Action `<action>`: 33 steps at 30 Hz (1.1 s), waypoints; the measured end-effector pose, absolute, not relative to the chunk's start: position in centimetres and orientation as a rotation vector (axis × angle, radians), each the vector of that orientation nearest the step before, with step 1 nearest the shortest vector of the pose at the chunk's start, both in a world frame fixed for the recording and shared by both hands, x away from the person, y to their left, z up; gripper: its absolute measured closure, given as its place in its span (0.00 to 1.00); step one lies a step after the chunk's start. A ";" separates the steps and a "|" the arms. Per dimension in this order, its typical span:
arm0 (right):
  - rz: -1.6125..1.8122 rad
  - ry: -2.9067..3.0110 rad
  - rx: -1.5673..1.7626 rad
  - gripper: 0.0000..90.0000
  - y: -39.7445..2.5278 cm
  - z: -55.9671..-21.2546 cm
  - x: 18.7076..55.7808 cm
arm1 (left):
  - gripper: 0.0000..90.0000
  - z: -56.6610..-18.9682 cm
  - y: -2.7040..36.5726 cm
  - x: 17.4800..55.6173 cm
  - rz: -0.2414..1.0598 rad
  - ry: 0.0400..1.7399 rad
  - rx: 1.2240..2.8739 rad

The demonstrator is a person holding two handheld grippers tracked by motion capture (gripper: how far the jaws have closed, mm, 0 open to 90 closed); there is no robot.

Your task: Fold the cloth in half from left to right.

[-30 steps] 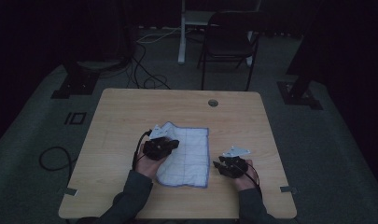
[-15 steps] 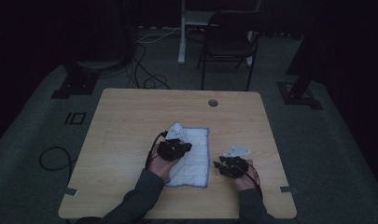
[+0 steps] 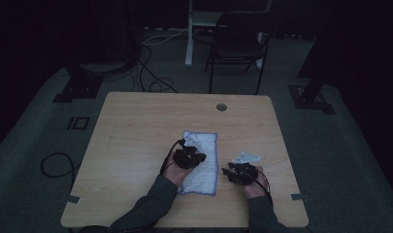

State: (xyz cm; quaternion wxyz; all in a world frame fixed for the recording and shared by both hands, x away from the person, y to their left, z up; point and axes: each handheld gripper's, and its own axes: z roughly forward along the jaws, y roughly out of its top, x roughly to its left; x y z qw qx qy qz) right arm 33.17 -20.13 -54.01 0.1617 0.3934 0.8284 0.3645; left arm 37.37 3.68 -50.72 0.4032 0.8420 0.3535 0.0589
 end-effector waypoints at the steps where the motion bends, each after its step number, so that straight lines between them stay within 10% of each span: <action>1: 1.040 2.365 1.124 0.69 -20.1 -54.0 33.2 | 0.97 -50.9 3.6 37.5 0.140 0.893 2.136; 15: 1.042 2.360 1.120 0.69 -20.2 -54.0 33.1 | 0.71 -47.0 7.3 35.1 0.233 0.904 2.058; 33: 1.037 2.363 1.126 0.69 -20.1 -54.1 33.1 | 0.99 -52.2 12.2 32.9 0.214 1.010 2.131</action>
